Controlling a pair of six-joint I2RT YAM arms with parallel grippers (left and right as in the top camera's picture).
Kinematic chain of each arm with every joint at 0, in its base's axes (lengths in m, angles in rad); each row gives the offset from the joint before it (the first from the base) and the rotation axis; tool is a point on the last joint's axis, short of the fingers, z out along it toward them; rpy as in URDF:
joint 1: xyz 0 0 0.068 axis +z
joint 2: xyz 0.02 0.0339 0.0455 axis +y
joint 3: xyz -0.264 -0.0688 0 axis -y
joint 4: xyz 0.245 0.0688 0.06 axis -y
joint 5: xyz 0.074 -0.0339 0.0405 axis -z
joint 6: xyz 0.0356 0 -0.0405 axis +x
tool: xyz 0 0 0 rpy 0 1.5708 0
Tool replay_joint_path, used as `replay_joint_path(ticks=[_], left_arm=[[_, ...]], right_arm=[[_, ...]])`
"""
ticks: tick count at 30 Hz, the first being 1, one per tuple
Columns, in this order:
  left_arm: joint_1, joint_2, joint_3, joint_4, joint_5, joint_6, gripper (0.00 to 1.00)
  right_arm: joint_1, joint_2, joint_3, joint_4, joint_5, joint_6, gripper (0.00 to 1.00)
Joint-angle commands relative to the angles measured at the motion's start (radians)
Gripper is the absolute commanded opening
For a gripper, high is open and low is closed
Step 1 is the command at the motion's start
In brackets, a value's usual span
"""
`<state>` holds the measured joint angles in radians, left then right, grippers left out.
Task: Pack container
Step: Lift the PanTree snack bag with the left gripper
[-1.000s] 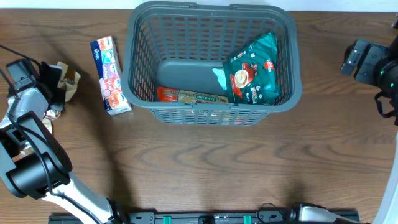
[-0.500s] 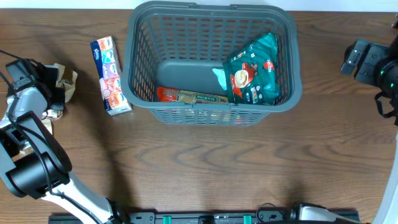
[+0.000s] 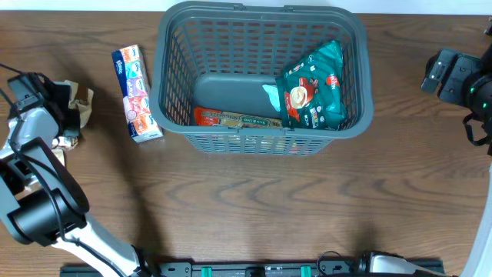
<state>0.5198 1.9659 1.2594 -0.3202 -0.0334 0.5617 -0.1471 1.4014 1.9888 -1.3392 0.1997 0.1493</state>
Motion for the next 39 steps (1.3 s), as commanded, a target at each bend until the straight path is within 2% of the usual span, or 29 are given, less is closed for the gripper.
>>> replay_joint_path(ticks=[1, 8, 22, 23, 24, 25, 31, 39], left_arm=[[-0.002, -0.04, 0.021, -0.023, -0.012, -0.035, 0.06], [-0.002, -0.137, 0.034, -0.031, -0.025, -0.044, 0.06], [-0.01, -0.178, 0.043, -0.095, -0.038, -0.112, 0.07], [-0.01, -0.173, 0.043, -0.098, -0.038, -0.112, 0.31], [-0.01, -0.168, 0.042, -0.099, -0.038, -0.112, 0.77], [-0.011, -0.164, 0.04, -0.099, -0.038, -0.112, 0.99], [-0.009, -0.127, 0.04, -0.098, -0.038, -0.111, 0.98], [0.0, 0.013, 0.04, -0.158, -0.038, -0.111, 0.98]], right_arm=[[-0.006, 0.001, 0.012, -0.001, 0.013, 0.01, 0.99], [-0.006, 0.001, 0.012, -0.001, 0.013, 0.01, 0.99], [-0.006, 0.001, 0.012, -0.001, 0.013, 0.01, 0.99], [-0.006, 0.001, 0.012, -0.001, 0.013, 0.01, 0.99], [-0.006, 0.001, 0.012, -0.001, 0.013, 0.01, 0.99], [-0.006, 0.001, 0.012, -0.001, 0.013, 0.01, 0.99], [-0.006, 0.001, 0.012, -0.001, 0.013, 0.01, 0.99], [-0.006, 0.001, 0.012, -0.001, 0.013, 0.01, 0.99]])
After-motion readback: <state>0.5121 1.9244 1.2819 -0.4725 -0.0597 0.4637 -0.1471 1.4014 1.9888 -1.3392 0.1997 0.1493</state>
